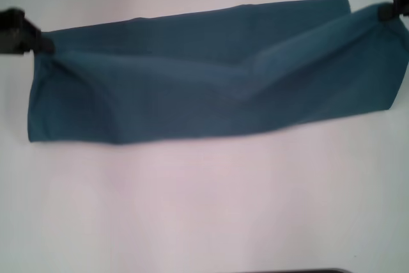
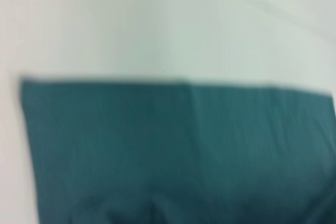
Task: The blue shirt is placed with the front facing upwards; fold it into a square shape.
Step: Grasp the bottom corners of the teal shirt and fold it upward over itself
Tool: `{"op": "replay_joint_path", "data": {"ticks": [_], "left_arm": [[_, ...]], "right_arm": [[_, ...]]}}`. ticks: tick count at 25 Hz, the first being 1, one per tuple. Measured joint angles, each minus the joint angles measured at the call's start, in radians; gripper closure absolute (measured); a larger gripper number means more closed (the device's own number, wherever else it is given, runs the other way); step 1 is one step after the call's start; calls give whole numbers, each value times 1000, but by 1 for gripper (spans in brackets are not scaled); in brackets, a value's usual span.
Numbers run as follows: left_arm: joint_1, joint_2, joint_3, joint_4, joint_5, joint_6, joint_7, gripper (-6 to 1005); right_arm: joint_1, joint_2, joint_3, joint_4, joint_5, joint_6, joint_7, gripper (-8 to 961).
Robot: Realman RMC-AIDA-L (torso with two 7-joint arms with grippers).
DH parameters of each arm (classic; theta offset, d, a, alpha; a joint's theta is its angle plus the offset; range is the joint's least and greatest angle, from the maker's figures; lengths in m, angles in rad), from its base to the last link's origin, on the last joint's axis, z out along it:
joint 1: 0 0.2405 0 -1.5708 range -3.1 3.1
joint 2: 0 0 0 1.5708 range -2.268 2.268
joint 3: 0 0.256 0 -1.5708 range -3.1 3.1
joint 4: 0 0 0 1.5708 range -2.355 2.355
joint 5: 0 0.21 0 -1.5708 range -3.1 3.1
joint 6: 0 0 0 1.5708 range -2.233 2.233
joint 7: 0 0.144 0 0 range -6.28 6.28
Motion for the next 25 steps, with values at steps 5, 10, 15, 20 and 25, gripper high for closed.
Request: {"op": "replay_joint_path", "data": {"ticks": [5,10,15,20,25], "left_arm": [[-31,-14,27,3,15,-138,-56,958],[-43,-33,80,35,39,-283,-100,958],[-49,-67,111,72,75,-376,-113,958],[-43,-86,98,30,73,-415,-119,958],[-54,-102,105,37,71,-481,-120,958]], "right_arm": [[-9,4,40,7,8,122,19,826],[-13,19,65,23,11,238,19,818],[-11,56,37,74,7,378,-5,811],[-6,86,0,79,7,493,-17,803],[-1,99,-94,129,-4,589,-8,795]]}}
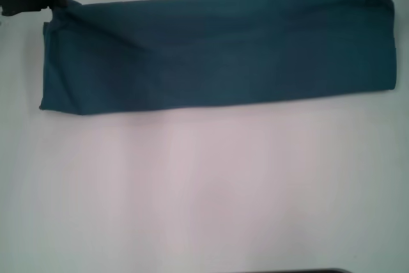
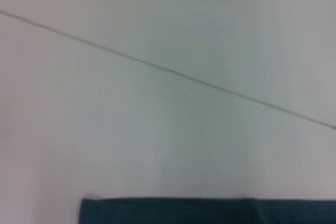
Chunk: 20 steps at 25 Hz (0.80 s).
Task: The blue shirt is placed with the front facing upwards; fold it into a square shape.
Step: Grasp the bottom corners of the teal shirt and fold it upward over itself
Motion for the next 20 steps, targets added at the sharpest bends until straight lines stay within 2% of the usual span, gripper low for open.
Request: {"op": "replay_joint_path", "data": {"ticks": [4,8,14,20], "left_arm": [[1,-24,-6,1,-2,-57,-1,958],[1,-39,-7,15,-3,-93,-7,958],[1,-41,-8,23,-2,-103,-37,957],[-2,-41,-6,28,3,-116,-53,957]], "right_arm": [[5,8,-22,38,-2,69,-1,789],[11,15,-38,53,-4,131,0,783],[30,22,-59,57,-4,218,0,774],[88,28,-101,127,-61,305,0,765]]}}
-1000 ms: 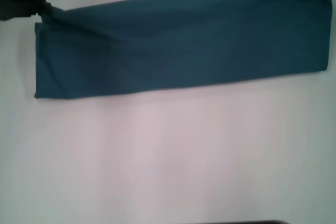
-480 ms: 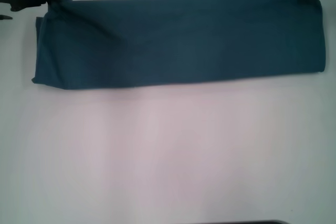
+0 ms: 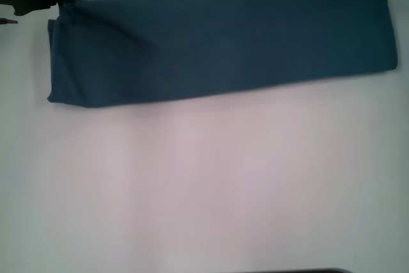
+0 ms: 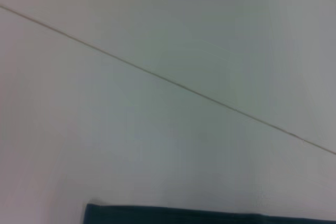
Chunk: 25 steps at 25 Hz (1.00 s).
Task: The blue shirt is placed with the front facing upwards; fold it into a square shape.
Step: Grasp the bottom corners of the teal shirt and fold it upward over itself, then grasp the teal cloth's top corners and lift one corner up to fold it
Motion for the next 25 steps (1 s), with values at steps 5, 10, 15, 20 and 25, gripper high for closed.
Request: {"op": "replay_joint_path", "data": {"ticks": [5,10,15,20,25], "left_arm": [[0,-2,0,0,0,-6,-4,957],[-1,-3,3,0,-7,-23,-3,958],[1,-1,-12,17,-52,-42,2,958],[5,4,-28,47,-62,-64,-6,935],[18,-1,-67,46,-67,-82,-1,736]], "right_arm": [[32,4,-6,43,-37,63,1,757],[34,5,-5,45,-37,72,2,749],[27,-3,-1,45,-32,47,2,741],[18,-21,0,45,-38,44,4,734],[13,-53,0,50,-39,44,27,726]]}}
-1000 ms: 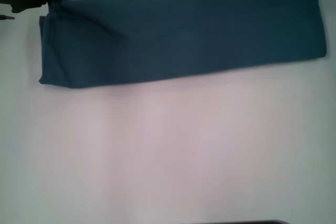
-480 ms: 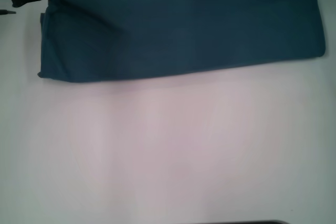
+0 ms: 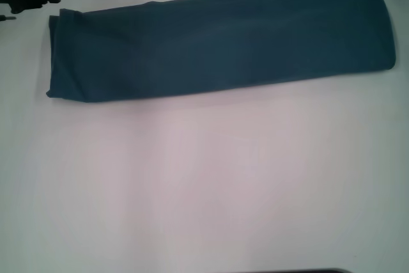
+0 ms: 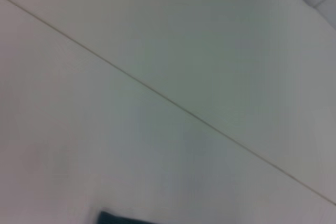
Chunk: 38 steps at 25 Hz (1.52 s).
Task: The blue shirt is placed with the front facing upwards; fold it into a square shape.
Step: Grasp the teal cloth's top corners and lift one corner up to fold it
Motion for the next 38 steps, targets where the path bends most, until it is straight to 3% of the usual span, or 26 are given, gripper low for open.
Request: {"op": "replay_joint_path", "data": {"ticks": [5,7,10,11,13,15,16,17,19,21,24,29,31,35,38], "left_arm": [[40,1,-30,-47,-53,8,6,584],[79,-4,-42,-89,-142,32,45,532],[146,-1,-43,-114,-338,108,167,466],[164,2,-44,-115,-389,132,196,451],[215,12,-45,-114,-508,205,266,422],[249,22,-47,-110,-562,273,308,408],[277,32,-49,-106,-575,339,332,409],[277,32,-49,-106,-575,339,332,410],[303,43,-50,-87,-579,401,361,412],[322,50,-53,-51,-577,434,390,414],[338,57,-50,8,-565,446,446,417],[341,67,-41,85,-559,444,480,418],[337,60,-34,101,-557,436,473,418],[316,22,-28,122,-549,353,436,418],[300,11,-28,130,-521,284,391,418]], "right_arm": [[-21,-36,10,-9,5,-62,21,573],[-40,-54,44,-32,40,-146,-8,512],[-118,-61,167,-91,221,-358,-177,401],[-188,-55,238,-126,381,-502,-302,361],[-231,-47,261,-147,466,-571,-356,280],[-318,-24,281,-186,587,-679,-449,201],[-400,3,288,-221,675,-774,-540,162],[-400,3,288,-221,675,-774,-540,123],[-470,24,301,-229,737,-856,-612,45],[-505,35,313,-216,767,-920,-647,33],[-523,46,325,-184,767,-984,-659,14],[-481,46,313,-141,691,-1035,-671,8],[-462,51,312,-136,664,-1039,-684,8],[-441,61,310,-121,636,-1038,-723,8],[-439,61,313,-103,629,-1036,-742,8]]}}
